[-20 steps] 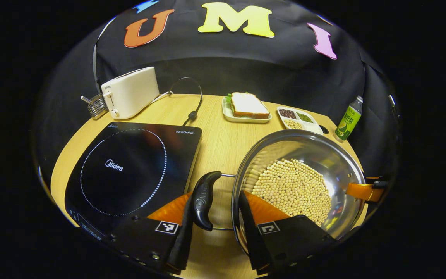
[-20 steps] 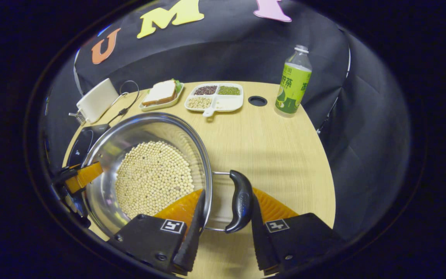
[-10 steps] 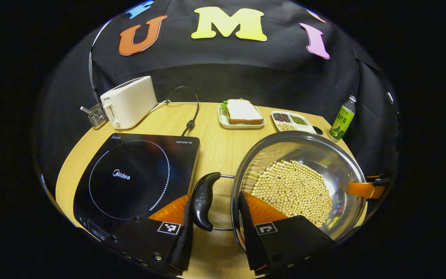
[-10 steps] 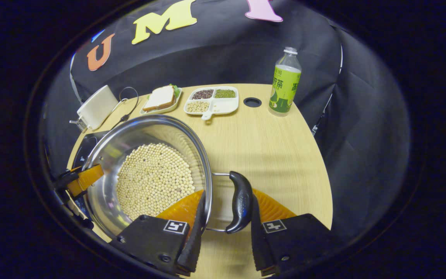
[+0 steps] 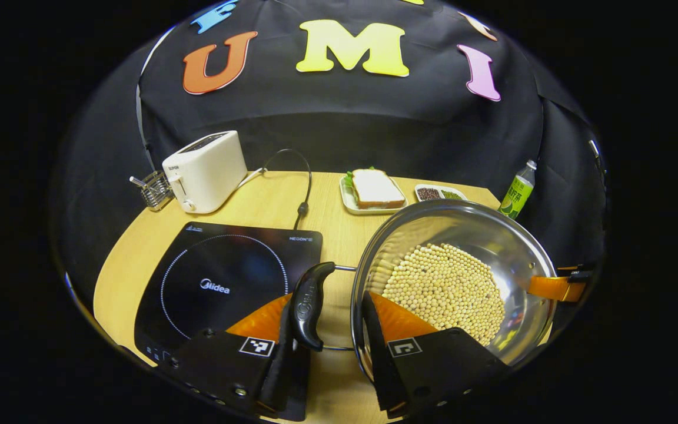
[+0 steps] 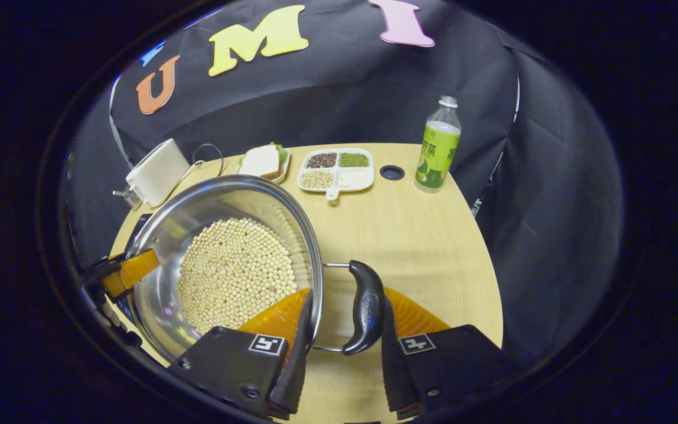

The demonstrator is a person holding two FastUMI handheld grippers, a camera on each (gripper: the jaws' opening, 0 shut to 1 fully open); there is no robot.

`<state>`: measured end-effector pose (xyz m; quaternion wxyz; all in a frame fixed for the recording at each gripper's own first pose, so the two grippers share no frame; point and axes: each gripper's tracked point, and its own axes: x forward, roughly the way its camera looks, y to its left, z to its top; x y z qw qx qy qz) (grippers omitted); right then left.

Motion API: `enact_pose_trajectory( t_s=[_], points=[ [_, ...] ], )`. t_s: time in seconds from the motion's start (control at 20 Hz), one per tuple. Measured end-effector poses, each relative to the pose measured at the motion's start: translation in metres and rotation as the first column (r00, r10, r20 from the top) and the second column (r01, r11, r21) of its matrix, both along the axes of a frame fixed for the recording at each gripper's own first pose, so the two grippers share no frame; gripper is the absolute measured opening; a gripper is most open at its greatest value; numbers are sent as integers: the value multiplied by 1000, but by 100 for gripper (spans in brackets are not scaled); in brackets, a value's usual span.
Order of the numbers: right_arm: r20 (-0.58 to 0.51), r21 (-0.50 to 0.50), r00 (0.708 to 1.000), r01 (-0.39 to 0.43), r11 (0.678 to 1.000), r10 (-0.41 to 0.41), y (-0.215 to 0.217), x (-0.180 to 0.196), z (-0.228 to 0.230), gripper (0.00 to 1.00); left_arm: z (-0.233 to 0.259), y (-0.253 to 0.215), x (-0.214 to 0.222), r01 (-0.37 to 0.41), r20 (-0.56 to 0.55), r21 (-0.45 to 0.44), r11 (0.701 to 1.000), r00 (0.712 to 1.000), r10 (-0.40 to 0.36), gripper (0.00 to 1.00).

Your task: First push the handle of the pot to place it horizontally, then grasp the pot with both hands and set it on the induction cooktop.

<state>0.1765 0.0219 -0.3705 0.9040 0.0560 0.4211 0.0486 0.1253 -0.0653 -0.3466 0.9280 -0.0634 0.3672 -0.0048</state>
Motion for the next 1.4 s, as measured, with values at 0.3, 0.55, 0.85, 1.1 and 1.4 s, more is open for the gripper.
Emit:
enact_pose_trajectory(
  t_s=[0.3, 0.55, 0.85, 1.1, 1.4],
  points=[
    [11, 12, 1000, -5, 1000, 5, 40, -3, 21, 54, 15, 41, -2, -11, 19, 14, 1000, 1000, 11, 55],
    [13, 20, 1000, -12, 1000, 12, 83, -4, 30, 54, 18, 78, -4, -29, 20, 14, 999, 999, 29, 55],
    [4, 43, 1000, -17, 999, 17, 143, -6, 28, 54, 15, 134, -5, -24, 18, 44, 999, 1000, 24, 55],
    [-1, 57, 1000, -18, 998, 18, 188, -5, 30, 54, 12, 176, -3, -34, 16, 55, 998, 999, 33, 55],
    [-20, 64, 1000, -14, 998, 16, 243, 0, 19, 54, -6, 225, 5, -36, -3, 67, 997, 999, 36, 55]
  ],
)
